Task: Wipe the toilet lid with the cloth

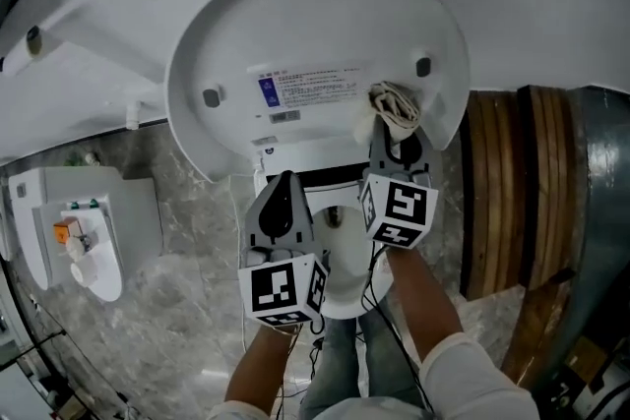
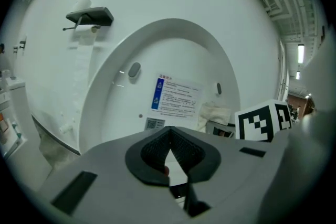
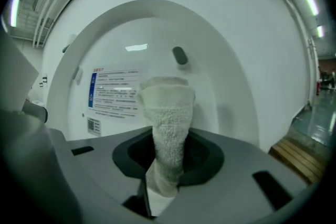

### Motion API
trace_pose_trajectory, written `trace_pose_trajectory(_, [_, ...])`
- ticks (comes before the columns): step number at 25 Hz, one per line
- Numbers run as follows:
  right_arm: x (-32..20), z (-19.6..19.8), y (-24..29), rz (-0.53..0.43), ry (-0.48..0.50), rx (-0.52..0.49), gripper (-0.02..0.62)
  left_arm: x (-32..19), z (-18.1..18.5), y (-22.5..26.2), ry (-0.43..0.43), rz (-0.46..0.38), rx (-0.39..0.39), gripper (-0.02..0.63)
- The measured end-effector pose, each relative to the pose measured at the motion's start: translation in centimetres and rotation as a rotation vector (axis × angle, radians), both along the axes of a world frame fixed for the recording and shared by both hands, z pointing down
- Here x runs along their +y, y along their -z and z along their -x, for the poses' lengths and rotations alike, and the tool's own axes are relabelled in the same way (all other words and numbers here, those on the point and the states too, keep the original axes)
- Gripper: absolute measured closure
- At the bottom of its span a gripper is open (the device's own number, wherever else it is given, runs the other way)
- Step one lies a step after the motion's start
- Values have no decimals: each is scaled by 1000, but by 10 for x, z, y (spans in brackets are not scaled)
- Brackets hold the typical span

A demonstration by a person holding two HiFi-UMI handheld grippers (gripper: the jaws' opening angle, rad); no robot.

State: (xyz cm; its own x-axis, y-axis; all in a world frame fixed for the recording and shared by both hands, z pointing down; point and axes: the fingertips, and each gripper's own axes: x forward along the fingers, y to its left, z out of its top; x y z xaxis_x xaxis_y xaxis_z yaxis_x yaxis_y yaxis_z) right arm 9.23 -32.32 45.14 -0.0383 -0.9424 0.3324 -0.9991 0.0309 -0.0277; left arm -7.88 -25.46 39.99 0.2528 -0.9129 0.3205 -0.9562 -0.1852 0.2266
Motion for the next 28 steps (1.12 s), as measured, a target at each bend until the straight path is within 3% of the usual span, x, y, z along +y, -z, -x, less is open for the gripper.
trace_pose_trajectory(7, [5, -49, -4, 15, -124, 0, 499, -4, -33, 3, -37, 0, -7, 595])
trace_pose_trajectory(13, [11, -51, -2, 3, -144, -10, 499, 1, -12, 6, 5, -13, -13, 595])
trace_pose_trajectory(17, [28, 6, 0, -37, -15, -19, 499, 13, 23, -4, 66, -1, -12, 595])
trace_pose_trajectory(24, [47, 162, -22, -41, 301, -25, 499, 41, 109, -35, 215, 14, 2, 595])
trace_pose_trajectory(28, [53, 230, -44, -44, 443, -18, 499, 63, 147, -58, 257, -6, -98, 595])
